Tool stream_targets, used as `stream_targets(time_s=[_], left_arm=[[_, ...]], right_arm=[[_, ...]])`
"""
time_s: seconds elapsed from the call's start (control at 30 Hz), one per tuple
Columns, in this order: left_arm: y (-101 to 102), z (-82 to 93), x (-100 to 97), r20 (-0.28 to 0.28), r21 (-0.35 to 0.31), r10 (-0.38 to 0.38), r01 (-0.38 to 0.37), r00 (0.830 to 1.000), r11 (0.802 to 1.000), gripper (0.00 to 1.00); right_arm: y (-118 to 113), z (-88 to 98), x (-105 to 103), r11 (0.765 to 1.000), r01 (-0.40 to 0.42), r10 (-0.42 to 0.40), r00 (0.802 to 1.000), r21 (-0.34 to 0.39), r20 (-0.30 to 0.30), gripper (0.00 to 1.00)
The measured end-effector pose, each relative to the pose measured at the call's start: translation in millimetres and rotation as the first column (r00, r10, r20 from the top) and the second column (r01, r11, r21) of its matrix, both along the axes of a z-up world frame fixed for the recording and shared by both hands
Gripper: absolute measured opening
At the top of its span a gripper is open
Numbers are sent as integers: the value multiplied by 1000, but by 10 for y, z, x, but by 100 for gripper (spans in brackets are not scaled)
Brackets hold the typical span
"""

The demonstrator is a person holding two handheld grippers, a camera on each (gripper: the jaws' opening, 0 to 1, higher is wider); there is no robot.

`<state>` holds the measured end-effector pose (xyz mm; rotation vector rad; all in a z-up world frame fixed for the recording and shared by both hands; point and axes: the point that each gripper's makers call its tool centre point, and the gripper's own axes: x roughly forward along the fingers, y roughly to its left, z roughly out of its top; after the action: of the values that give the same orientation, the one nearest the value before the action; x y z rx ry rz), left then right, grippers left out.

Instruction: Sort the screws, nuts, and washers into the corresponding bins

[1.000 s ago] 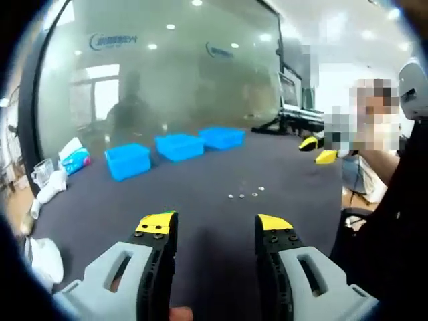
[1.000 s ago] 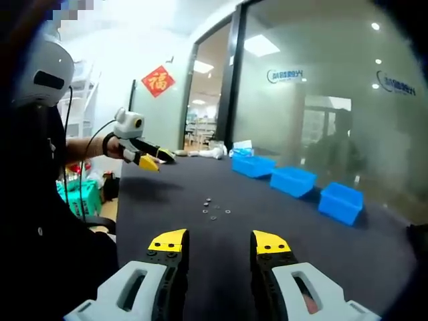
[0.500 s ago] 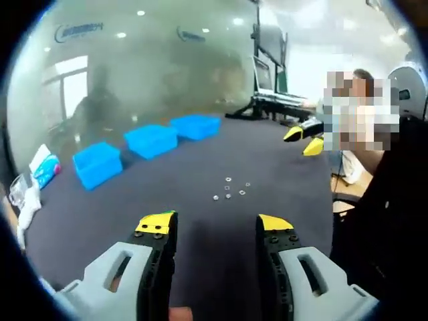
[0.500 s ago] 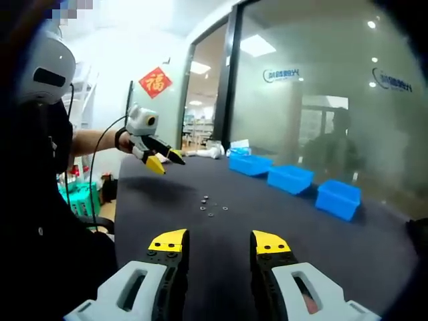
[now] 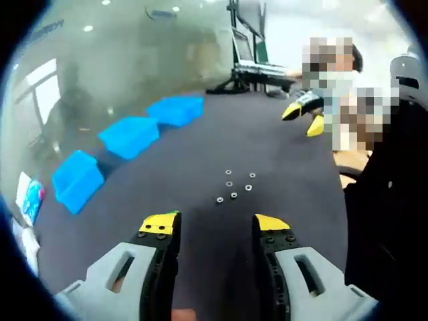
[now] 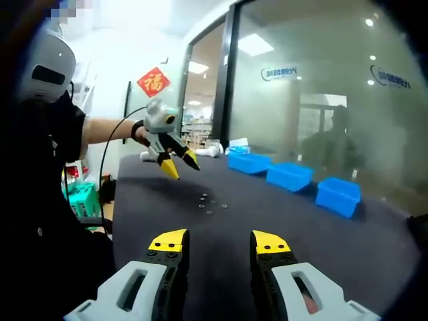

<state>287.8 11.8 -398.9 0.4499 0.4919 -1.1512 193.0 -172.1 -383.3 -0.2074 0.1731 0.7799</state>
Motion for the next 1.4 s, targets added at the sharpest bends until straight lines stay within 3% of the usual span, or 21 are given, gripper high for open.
stream_targets(time_s=[0.13, 0.3, 0.6, 1.4], left_arm=[[-102, -85, 35, -9, 50, -43, 43, 999, 998, 38], [-222, -177, 45, -70, 83, -56, 62, 996, 995, 30], [-363, -322, 4, -84, 151, -112, 124, 990, 981, 26], [-456, -376, 35, -121, 138, -116, 133, 986, 982, 13]], right_arm=[[23, -13, 4, 1000, -2, 2, 1000, 5, -3, 33], [37, -29, 12, 1000, -3, 3, 1000, 7, -7, 33], [31, -48, 24, 1000, 2, -2, 1000, 7, -11, 33], [26, -65, 38, 1000, 10, -10, 1000, 5, -13, 33]])
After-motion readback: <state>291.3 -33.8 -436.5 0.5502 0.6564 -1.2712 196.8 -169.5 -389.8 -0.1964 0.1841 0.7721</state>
